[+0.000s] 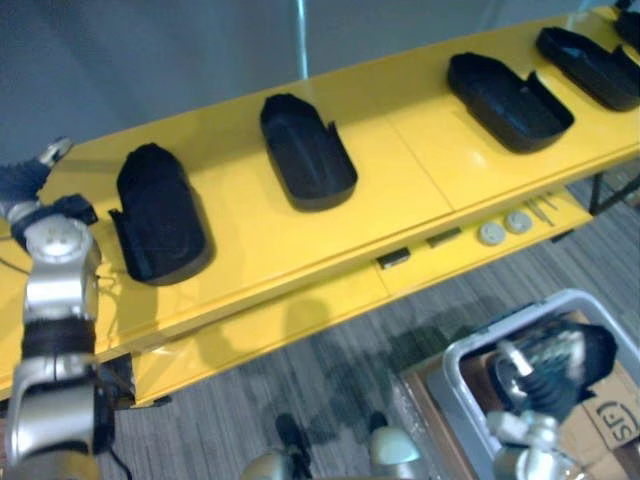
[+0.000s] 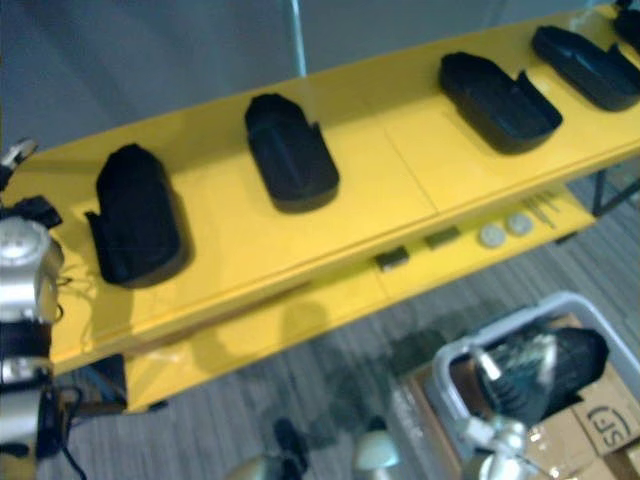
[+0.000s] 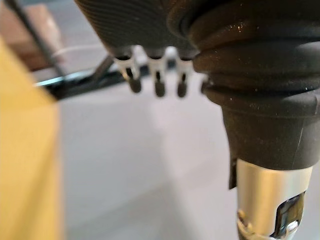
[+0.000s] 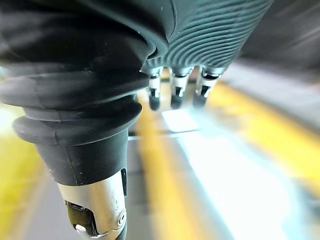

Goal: Walk over and take plastic housings, then place them on the shelf

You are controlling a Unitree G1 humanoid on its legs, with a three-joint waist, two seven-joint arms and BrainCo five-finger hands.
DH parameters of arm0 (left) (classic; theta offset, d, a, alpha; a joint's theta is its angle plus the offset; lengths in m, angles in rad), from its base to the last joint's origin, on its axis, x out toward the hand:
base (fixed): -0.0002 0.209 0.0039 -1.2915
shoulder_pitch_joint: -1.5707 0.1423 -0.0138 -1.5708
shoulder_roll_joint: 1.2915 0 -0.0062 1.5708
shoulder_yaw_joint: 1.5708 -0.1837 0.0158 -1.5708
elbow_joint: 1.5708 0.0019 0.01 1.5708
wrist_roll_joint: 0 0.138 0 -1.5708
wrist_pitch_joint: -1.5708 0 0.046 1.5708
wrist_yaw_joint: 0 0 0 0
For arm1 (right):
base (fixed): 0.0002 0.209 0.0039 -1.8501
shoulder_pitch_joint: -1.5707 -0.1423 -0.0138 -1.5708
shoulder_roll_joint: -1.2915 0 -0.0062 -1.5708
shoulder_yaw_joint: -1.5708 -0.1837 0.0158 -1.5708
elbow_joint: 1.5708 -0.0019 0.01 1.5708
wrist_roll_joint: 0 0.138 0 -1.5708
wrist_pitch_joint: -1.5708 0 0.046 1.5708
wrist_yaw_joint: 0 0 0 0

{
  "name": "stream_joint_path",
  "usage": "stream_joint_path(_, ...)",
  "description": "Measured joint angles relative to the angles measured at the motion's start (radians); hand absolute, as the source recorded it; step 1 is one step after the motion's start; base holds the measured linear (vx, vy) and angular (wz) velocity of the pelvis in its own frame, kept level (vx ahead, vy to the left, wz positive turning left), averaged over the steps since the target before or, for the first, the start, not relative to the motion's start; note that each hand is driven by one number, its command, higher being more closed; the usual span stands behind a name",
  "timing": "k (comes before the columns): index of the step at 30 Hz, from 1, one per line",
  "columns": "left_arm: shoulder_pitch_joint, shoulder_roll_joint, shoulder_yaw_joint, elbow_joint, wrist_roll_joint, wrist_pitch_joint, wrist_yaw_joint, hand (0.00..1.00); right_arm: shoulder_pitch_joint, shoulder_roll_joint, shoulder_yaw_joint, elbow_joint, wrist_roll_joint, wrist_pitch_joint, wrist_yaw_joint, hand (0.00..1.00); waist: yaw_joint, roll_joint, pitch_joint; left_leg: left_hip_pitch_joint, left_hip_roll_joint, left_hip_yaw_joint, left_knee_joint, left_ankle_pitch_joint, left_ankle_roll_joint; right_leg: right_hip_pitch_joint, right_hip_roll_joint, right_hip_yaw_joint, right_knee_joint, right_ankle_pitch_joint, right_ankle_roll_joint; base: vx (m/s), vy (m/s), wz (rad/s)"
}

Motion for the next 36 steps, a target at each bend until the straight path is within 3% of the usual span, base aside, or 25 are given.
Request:
stream_joint_path(2, 0.183, -0.143, 0.035, -0.156, 0.029, -0.041, 0.015, 0.0, -0.095, -0.029, -0.075, -0.06, -0.018, -0.041, -0.027, 0.0, 0.037, -0.001, -0.013, 0.032, 0.004, -0.049, 0.0, 0.001, 0.0, 0.057, 0.003, -0.058, 0.001, 0.001, 0.001, 0.09, -0.059, 0.66)
stream_joint_path(5, 0.327, -0.245, 0.074, -0.243, 0.036, -0.087, 0.018, 0.0, -0.238, -0.088, -0.088, -0.09, -0.018, -0.06, -0.03, 0.0, 0.096, 0.001, -0.04, 0.043, 0.005, -0.107, 0.0, 0.006, -0.005, 0.097, 0.004, -0.113, 0.001, 0.002, 0.002, 0.01, -0.044, 0.57)
stream_joint_path(7, 0.36, -0.273, 0.102, -0.252, 0.036, -0.106, 0.019, 0.0, -0.313, -0.108, -0.079, -0.091, -0.041, -0.058, -0.024, 0.0, 0.121, 0.007, -0.045, 0.042, 0.0, -0.134, 0.0, 0.014, -0.002, 0.11, 0.002, -0.137, 0.001, 0.002, 0.002, -0.05, -0.035, 0.49)
stream_joint_path(8, 0.392, -0.294, 0.127, -0.254, 0.036, -0.122, 0.022, 0.0, -0.368, -0.127, -0.053, -0.091, -0.054, -0.046, 0.003, 0.0, 0.139, 0.013, -0.049, 0.042, -0.006, -0.155, 0.0, 0.019, -0.001, 0.123, 0.0, -0.162, 0.0, 0.002, 0.002, -0.09, -0.015, 0.43)
stream_joint_path(12, 0.482, -0.339, 0.164, -0.258, 0.028, -0.128, 0.016, 0.0, -0.435, -0.167, 0.027, -0.09, -0.053, 0.015, 0.093, 0.0, 0.163, 0.015, -0.072, 0.01, -0.023, -0.197, -0.006, 0.022, 0.007, 0.129, -0.003, -0.212, -0.009, 0.002, 0.002, -0.11, 0.003, 0.38)
stream_joint_path(15, 0.536, -0.393, 0.167, -0.207, 0.017, -0.126, -0.035, 0.0, -0.497, -0.207, 0.098, -0.077, -0.057, 0.12, 0.154, 0.0, 0.189, 0.004, -0.084, -0.009, -0.032, -0.195, -0.007, 0.025, 0.013, 0.13, -0.01, -0.245, -0.032, 0.003, 0.0, -0.07, 0.014, 0.27)
stream_joint_path(19, 0.582, -0.428, 0.15, -0.045, 0.019, -0.116, -0.121, 0.0, -0.572, -0.237, 0.151, -0.019, -0.06, 0.233, 0.21, 0.0, 0.191, 0.0, -0.087, -0.016, -0.033, -0.196, -0.008, 0.031, 0.022, 0.118, -0.024, -0.288, 0.002, 0.001, -0.003, -0.06, 0.014, 0.2)
stream_joint_path(22, 0.584, -0.438, 0.138, 0.106, 0.02, -0.114, -0.168, 0.0, -0.576, -0.257, 0.168, -0.004, -0.066, 0.305, 0.233, 0.0, 0.192, 0.006, -0.084, -0.028, -0.013, -0.198, -0.007, 0.035, 0.028, 0.037, -0.036, -0.282, 0.155, -0.007, -0.019, -0.06, 0.032, 0.1)
stream_joint_path(24, 0.584, -0.438, 0.123, 0.175, 0.021, -0.118, -0.173, 0.0, -0.578, -0.255, 0.189, 0.015, -0.057, 0.316, 0.257, 0.0, 0.195, 0.009, -0.082, -0.025, 0.012, -0.203, -0.007, 0.05, 0.047, -0.008, -0.033, -0.281, 0.247, 0.003, -0.06, -0.02, 0.0, -0.04)
stream_joint_path(25, 0.58, -0.437, 0.111, 0.212, 0.027, -0.123, -0.17, 0.0, -0.582, -0.254, 0.21, 0.03, -0.054, 0.317, 0.283, 0.0, 0.197, 0.019, -0.077, -0.028, 0.034, -0.202, -0.006, 0.056, 0.043, -0.03, -0.023, -0.278, 0.246, -0.046, -0.113, -0.07, -0.004, 0.01)
stream_joint_path(26, 0.58, -0.436, 0.103, 0.264, 0.025, -0.124, -0.17, 0.0, -0.586, -0.251, 0.251, 0.029, -0.054, 0.319, 0.313, 0.0, 0.198, 0.01, -0.08, -0.05, 0.047, -0.211, -0.006, 0.063, 0.03, -0.025, 0.004, -0.249, 0.13, -0.031, -0.09, -0.08, -0.013, 0.1)
stream_joint_path(28, 0.561, -0.435, 0.091, 0.313, 0.026, -0.121, -0.17, 0.0, -0.595, -0.248, 0.284, 0.021, -0.054, 0.319, 0.333, 0.0, 0.191, -0.021, -0.077, -0.078, 0.038, -0.232, -0.006, 0.071, 0.017, -0.022, 0.003, -0.229, 0.046, -0.011, -0.058, -0.05, -0.043, 0.33)
stream_joint_path(30, 0.539, -0.438, 0.065, 0.391, 0.014, -0.118, -0.175, 0.0, -0.624, -0.235, 0.323, 0.022, -0.054, 0.339, 0.336, 0.0, 0.195, -0.061, -0.067, -0.115, 0.009, -0.252, -0.005, 0.08, 0.003, -0.007, -0.003, -0.233, -0.014, -0.013, -0.054, -0.02, -0.116, 0.55)
stream_joint_path(31, 0.517, -0.461, 0.062, 0.47, 0.015, -0.115, -0.19, 0.0, -0.63, -0.23, 0.33, 0.023, -0.055, 0.35, 0.337, 0.0, 0.193, -0.054, -0.057, -0.133, 0.003, -0.25, -0.006, 0.081, -0.001, 0.004, 0.0, -0.268, -0.044, 0.008, 0.016, -0.04, -0.15, 1.01)
stream_joint_path(33, 0.513, -0.503, 0.028, 0.552, 0.041, -0.114, -0.241, 0.0, -0.629, -0.238, 0.303, 0.024, -0.057, 0.384, 0.333, 0.0, 0.178, -0.022, -0.026, -0.133, 0.031, -0.167, -0.001, 0.075, 0.003, 0.067, 0.001, -0.393, -0.088, 0.038, 0.018, -0.05, -0.091, 1.34)
stream_joint_path(34, 0.514, -0.513, 0.02, 0.57, 0.063, -0.112, -0.262, 0.0, -0.628, -0.242, 0.288, 0.024, -0.056, 0.391, 0.332, 0.0, 0.175, -0.021, -0.022, -0.136, 0.04, -0.131, 0.006, 0.073, 0.006, 0.083, 0.0, -0.426, -0.1, 0.041, 0.02, 0.0, -0.03, 1.41)
stream_joint_path(35, 0.532, -0.526, -0.017, 0.605, 0.093, -0.1, -0.304, 0.0, -0.63, -0.253, 0.263, 0.024, -0.055, 0.412, 0.334, 0.0, 0.173, 0.004, -0.036, -0.158, 0.064, -0.059, 0.044, 0.075, 0.004, 0.1, 0.001, -0.481, -0.107, 0.041, 0.02, 0.06, -0.019, 1.17)
stream_joint_path(36, 0.551, -0.527, -0.043, 0.629, 0.109, -0.094, -0.324, 0.0, -0.635, -0.257, 0.262, 0.028, -0.055, 0.422, 0.336, 0.0, 0.182, 0.018, -0.044, -0.157, 0.067, -0.053, 0.046, 0.083, -0.005, 0.107, 0.002, -0.492, -0.104, 0.037, 0.022, 0.09, -0.019, 0.89)
